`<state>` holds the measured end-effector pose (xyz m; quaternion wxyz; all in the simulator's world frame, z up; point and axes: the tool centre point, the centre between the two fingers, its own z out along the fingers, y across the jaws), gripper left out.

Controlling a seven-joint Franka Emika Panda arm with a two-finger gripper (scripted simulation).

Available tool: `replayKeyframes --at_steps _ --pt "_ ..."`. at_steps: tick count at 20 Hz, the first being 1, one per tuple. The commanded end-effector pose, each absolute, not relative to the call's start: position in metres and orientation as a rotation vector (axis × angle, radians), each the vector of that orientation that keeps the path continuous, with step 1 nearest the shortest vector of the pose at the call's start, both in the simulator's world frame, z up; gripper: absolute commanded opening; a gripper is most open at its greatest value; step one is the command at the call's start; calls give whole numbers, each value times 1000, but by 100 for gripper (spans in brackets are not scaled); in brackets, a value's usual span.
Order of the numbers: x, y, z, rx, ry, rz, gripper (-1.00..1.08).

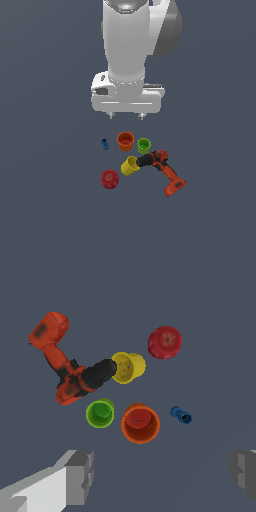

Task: Pick up a designated object from a clutter of objects.

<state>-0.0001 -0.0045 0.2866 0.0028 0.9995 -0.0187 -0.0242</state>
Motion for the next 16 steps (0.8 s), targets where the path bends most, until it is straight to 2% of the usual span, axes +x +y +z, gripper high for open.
replayKeyframes --at_steps 1,16 --pt "0 -4 287 3135 -59 -76 100" --pt "3 -20 297 3106 -98 -38 100"
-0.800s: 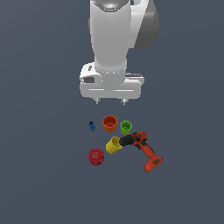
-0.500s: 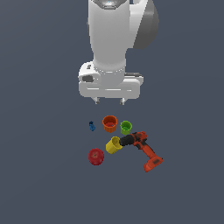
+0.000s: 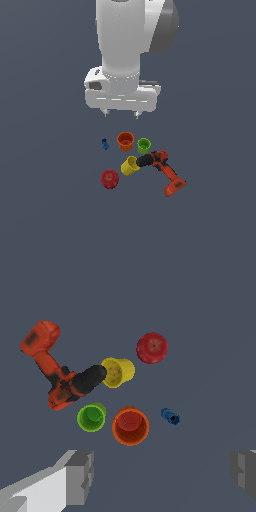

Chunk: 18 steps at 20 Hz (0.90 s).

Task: Pick up a designated object from a clutter of objects.

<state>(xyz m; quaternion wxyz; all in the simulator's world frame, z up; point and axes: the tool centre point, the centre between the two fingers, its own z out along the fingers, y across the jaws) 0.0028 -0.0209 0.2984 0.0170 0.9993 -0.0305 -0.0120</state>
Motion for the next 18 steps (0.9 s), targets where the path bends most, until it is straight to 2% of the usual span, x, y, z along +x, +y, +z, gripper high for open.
replayKeyframes --at_steps 1,18 --pt "3 -20 297 3106 -105 -38 100" --pt "6 5 247 3081 -469 -23 100"
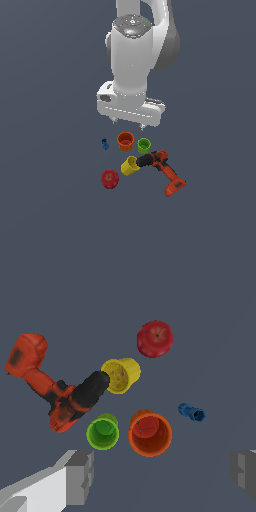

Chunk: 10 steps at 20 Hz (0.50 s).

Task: Pick up a designated object from a clutter of objects.

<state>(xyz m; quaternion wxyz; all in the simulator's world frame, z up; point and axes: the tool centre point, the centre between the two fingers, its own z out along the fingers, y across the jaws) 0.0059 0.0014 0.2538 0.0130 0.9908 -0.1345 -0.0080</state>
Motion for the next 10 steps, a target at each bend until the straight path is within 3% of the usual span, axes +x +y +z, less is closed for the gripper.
replayKeyframes --at_steps 1,10 --pt "6 7 242 3077 -503 -22 100" --pt "3 27 202 3019 -806 -14 100"
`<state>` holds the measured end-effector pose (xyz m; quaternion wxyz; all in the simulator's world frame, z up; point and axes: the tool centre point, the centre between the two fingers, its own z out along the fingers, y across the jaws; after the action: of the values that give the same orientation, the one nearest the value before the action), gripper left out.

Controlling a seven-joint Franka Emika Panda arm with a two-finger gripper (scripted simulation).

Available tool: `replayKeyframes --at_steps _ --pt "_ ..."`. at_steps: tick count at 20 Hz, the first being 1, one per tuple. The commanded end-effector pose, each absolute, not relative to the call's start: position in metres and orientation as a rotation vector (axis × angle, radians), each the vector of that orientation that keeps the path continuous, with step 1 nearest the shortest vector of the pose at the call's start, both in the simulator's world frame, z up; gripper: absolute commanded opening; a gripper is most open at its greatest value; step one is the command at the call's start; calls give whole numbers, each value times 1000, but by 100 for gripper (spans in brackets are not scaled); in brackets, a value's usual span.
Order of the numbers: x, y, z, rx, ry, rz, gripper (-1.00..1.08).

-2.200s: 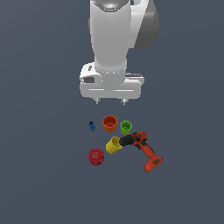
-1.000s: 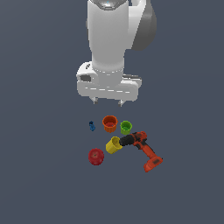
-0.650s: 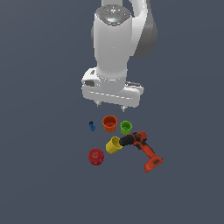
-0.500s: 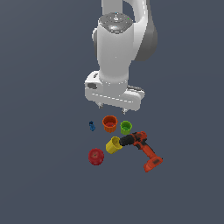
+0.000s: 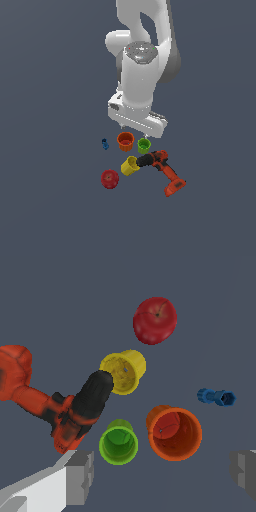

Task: Pick up a designated object from a clutter of objects.

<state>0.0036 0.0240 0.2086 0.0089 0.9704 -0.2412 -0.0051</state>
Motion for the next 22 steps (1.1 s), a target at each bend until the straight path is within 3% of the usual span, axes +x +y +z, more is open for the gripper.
replayKeyframes --at_steps 1,22 --pt "2 30 197 3011 -840 -13 100" --pt "-21 70 112 2760 -1495 -2 100"
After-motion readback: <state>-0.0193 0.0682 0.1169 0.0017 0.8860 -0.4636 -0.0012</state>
